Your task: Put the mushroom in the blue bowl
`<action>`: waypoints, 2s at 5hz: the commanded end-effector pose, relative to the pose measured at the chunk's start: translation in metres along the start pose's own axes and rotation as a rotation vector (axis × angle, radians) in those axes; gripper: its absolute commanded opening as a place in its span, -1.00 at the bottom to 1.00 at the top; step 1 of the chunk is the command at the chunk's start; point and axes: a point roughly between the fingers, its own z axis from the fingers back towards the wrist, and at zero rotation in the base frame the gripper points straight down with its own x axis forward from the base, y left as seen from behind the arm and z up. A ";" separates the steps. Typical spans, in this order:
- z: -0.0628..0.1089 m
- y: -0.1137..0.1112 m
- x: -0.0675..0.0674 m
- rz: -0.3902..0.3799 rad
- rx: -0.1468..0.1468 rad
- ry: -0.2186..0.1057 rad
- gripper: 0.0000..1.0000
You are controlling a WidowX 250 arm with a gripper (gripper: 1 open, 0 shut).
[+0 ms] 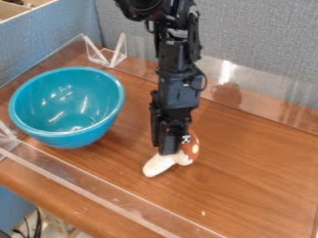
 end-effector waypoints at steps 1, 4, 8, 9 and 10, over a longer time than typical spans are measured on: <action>0.028 0.003 -0.002 -0.010 0.052 -0.071 -1.00; 0.022 0.008 -0.005 -0.023 0.042 -0.057 1.00; -0.001 0.015 -0.002 -0.024 0.024 -0.024 1.00; 0.000 0.016 -0.004 -0.028 0.020 -0.024 -1.00; 0.008 0.016 -0.007 -0.011 0.015 -0.042 -1.00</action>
